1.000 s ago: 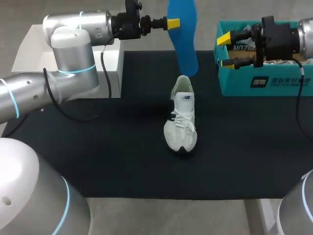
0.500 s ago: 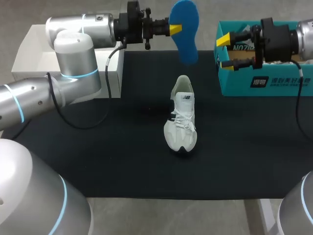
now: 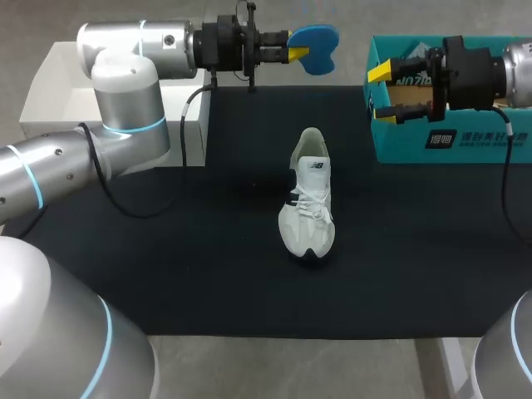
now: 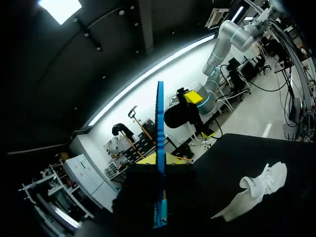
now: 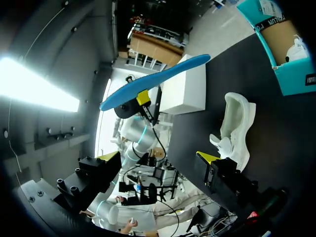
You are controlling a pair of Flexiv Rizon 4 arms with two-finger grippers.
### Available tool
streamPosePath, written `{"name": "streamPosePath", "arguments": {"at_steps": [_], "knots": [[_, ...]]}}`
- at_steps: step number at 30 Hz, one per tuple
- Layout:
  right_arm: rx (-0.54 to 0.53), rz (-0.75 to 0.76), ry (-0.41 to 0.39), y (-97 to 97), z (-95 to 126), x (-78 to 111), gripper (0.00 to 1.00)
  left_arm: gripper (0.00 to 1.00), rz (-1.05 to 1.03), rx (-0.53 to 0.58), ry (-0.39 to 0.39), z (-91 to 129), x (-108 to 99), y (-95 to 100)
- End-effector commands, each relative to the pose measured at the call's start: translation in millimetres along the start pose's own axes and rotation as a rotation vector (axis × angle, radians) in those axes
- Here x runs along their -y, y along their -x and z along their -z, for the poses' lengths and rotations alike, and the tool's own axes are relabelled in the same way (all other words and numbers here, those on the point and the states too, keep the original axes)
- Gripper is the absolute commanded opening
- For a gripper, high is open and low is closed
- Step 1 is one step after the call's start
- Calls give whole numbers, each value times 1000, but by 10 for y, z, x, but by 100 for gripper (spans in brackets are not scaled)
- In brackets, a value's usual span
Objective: Take the shoe out of the shoebox, open the shoe tongue, remove and reinsert the insole, then place the shoe into the shoebox
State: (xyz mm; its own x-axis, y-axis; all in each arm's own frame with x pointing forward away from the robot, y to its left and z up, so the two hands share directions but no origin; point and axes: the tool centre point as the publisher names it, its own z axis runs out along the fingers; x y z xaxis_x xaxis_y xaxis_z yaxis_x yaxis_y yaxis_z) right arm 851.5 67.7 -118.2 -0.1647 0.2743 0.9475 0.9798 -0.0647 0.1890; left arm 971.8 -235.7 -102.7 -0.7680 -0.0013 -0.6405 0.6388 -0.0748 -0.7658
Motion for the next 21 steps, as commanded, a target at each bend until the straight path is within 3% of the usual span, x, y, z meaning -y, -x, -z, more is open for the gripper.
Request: {"name": "streamPosePath", "arguments": {"at_steps": [1, 21], "knots": [[2, -2, 1, 7, 1, 19, 100, 0, -1076, -115, 37, -8, -44, -8], [-11, -6, 8, 12, -6, 34, 100, 0, -1741, -81, 136, -83, -16, -36]]}}
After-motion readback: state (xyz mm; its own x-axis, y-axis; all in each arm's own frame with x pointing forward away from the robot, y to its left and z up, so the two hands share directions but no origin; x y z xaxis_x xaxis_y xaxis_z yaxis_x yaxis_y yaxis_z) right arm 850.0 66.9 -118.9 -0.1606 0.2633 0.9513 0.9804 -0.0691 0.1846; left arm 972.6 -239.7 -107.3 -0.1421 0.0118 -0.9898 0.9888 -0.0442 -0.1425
